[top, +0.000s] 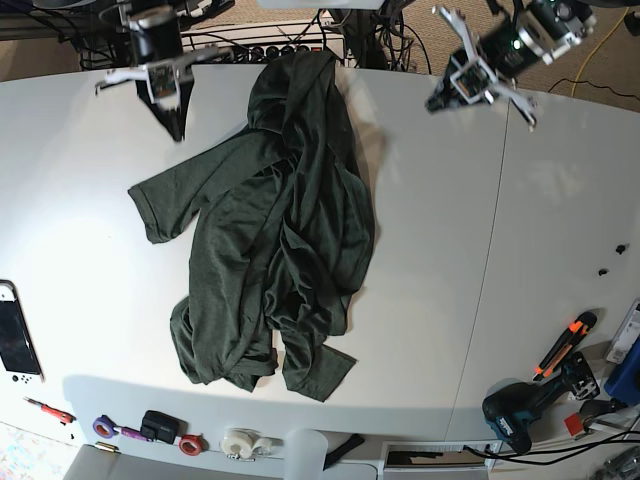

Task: Layout the t-shirt on the table in an organized manner, then fold the t-shirt properly
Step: 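Lower both grippers toward the crumpled green shirt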

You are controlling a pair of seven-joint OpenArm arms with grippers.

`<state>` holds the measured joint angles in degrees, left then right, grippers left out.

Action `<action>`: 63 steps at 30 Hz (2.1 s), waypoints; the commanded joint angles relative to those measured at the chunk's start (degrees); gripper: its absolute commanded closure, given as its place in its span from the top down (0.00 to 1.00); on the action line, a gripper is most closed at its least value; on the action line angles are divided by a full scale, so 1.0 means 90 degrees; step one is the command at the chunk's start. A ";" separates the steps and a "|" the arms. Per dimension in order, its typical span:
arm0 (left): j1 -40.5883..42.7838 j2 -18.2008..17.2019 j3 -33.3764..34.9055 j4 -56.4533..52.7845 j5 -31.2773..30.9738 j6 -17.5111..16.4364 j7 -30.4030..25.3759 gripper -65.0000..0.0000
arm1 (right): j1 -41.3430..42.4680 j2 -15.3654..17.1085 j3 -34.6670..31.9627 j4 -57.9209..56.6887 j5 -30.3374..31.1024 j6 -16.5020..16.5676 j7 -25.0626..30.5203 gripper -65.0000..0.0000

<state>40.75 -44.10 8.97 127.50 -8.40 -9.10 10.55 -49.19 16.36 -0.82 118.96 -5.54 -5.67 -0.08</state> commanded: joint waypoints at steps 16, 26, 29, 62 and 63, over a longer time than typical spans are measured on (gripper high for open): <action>-0.1001 0.1175 -0.0015 0.0078 -0.0015 0.0002 -0.0049 0.00 | 0.1566 -0.1134 0.0017 0.0114 -0.1224 -0.0163 -0.0270 0.00; -0.1817 0.1547 -0.0017 -0.0624 -0.0017 -0.0036 0.0500 0.00 | 0.1780 -0.1236 0.0019 0.0102 -0.1797 -0.0163 -0.0663 0.00; -0.2118 0.1547 -0.0015 -0.1052 -0.0022 -0.0425 0.0500 0.00 | 0.1780 -0.1236 0.0019 0.0102 -0.1797 -0.0163 -0.0661 0.00; -0.3011 0.2302 -0.0015 -0.1977 -0.0928 -0.1158 0.0738 0.25 | 0.3810 -0.1005 0.1649 -0.2480 -0.1052 0.0068 -0.1591 0.50; -0.3011 0.2302 -0.0015 -0.1977 -0.0928 -0.1158 0.0738 0.25 | 0.3900 -0.1003 0.1894 -0.2480 -0.0823 0.0367 -0.1775 0.50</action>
<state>14.22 -23.03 9.02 108.77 -16.14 -19.38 18.48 -14.57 6.70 16.34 95.64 -12.51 -1.52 -17.67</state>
